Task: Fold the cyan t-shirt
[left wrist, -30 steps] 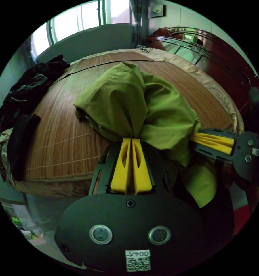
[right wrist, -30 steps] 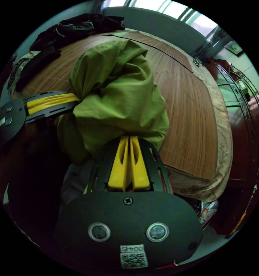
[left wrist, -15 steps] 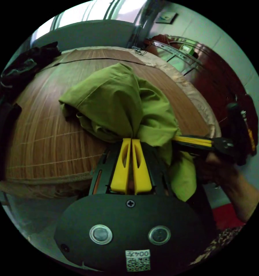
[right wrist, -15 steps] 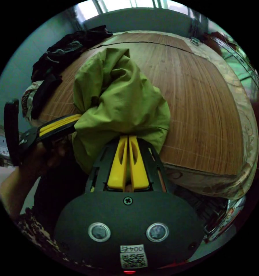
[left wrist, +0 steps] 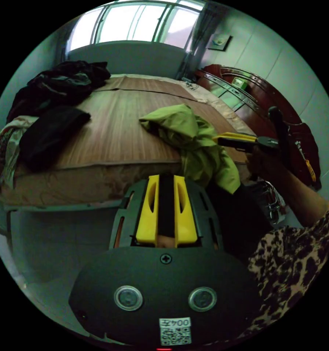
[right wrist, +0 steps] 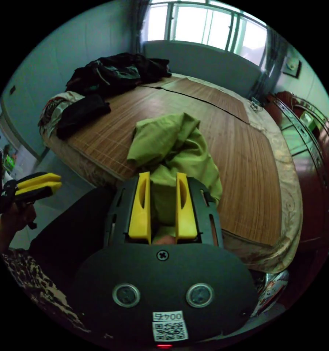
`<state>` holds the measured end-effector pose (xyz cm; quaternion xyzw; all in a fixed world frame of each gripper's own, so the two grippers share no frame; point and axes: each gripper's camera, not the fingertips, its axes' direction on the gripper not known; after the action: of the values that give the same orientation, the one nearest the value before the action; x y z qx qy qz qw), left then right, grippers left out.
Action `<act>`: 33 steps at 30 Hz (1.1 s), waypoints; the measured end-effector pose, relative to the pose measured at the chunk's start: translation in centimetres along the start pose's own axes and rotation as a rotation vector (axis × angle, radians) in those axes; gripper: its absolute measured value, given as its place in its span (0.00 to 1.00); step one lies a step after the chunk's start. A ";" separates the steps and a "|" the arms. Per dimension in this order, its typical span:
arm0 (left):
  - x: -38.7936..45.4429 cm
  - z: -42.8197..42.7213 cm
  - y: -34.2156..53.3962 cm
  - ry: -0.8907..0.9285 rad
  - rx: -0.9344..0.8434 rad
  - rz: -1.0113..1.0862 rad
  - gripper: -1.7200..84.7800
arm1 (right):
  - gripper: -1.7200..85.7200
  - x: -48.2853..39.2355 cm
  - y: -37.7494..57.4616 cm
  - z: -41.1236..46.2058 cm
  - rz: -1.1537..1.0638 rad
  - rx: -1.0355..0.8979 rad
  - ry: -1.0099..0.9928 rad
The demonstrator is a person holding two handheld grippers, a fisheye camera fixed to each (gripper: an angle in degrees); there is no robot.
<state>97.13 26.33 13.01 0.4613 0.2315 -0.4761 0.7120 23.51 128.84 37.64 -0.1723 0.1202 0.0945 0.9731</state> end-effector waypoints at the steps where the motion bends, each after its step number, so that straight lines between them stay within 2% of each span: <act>1: -0.4 -0.4 1.0 -0.005 -0.008 -0.024 0.10 | 0.14 -0.8 -0.5 0.3 -0.023 -0.009 0.016; 5: -1.1 -1.4 2.9 -0.006 -0.032 -0.074 0.10 | 0.13 -2.9 -2.0 1.9 -0.095 -0.063 0.078; 8: -0.7 -2.1 2.9 -0.005 -0.025 -0.069 0.10 | 0.06 -2.6 -3.2 2.8 -0.090 -0.128 0.195; 10: -0.2 -2.6 2.7 -0.012 -0.005 -0.039 0.10 | 0.02 0.0 -4.2 0.7 -0.010 -0.082 0.064; 17: 1.9 -4.9 0.9 -0.023 0.114 0.039 0.08 | 0.01 8.4 -4.6 -8.1 0.165 0.064 -0.271; 22: 4.9 -6.7 -2.3 -0.017 0.196 0.146 0.10 | 0.01 13.2 -2.0 -13.0 0.248 0.135 -0.522; 28: 10.9 -8.2 -8.2 -0.004 0.278 0.341 0.14 | 0.01 15.3 1.7 -15.3 0.288 0.154 -0.644; 33: 16.2 -6.3 -11.7 -0.044 0.239 0.498 0.15 | 0.01 16.7 4.0 -15.6 0.347 0.168 -0.690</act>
<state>94.50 22.98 -7.49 0.5742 0.0377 -0.3202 0.7525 35.36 129.28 17.73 -0.0272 -0.1791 0.2995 0.9367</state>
